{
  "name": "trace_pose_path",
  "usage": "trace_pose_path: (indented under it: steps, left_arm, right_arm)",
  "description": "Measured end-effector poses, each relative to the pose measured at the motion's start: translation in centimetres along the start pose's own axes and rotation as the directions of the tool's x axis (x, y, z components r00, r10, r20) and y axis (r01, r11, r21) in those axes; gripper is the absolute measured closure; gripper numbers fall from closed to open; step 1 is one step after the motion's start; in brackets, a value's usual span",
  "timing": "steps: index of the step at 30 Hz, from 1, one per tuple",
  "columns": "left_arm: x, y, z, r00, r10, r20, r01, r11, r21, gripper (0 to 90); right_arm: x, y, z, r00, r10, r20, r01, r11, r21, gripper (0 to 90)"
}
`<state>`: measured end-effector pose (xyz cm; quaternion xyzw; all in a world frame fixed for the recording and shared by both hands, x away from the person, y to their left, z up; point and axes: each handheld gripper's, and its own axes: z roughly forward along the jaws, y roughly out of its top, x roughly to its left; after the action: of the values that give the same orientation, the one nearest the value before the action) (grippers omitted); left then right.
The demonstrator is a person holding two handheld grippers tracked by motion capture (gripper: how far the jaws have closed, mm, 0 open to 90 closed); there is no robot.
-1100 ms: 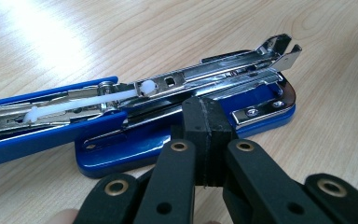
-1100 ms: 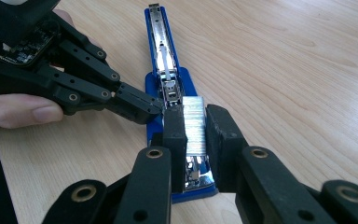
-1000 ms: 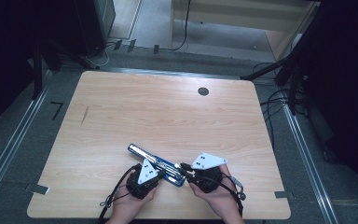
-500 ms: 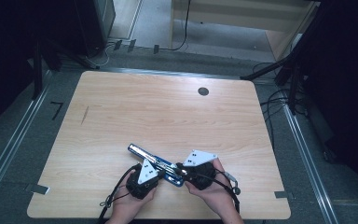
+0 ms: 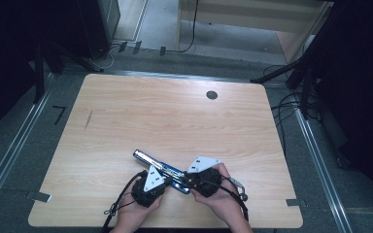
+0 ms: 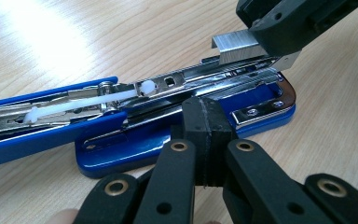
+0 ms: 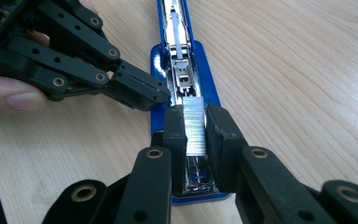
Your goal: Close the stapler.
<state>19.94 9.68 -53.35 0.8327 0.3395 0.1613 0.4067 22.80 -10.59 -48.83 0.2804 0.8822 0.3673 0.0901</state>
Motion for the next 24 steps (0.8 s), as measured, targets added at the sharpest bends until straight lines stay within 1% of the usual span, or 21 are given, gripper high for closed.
trace_pose_path:
  steps: [2, 8, 24]
  left_arm:
    - [0.00, 0.00, -0.01, 1.0000, 0.000, -0.001, 0.000, 1.0000, 0.001, 90.0]
    - [0.00, 0.00, 0.00, 1.0000, 0.000, 0.000, 0.000, 1.0000, 0.000, 90.0]
    - [0.00, 0.00, 0.01, 1.0000, 0.000, 0.000, 0.000, 1.0000, -0.001, 90.0]
  right_arm:
    - [-0.01, 0.03, 0.10, 1.0000, 0.002, 0.002, -0.002, 1.0000, 0.008, 79.6]
    - [-0.02, 0.12, 0.44, 0.9999, -0.011, 0.009, 0.011, 0.9997, 0.022, 79.5]
    - [-0.16, 0.15, 0.75, 0.9996, -0.030, 0.002, 0.030, 0.9983, 0.049, 79.6]
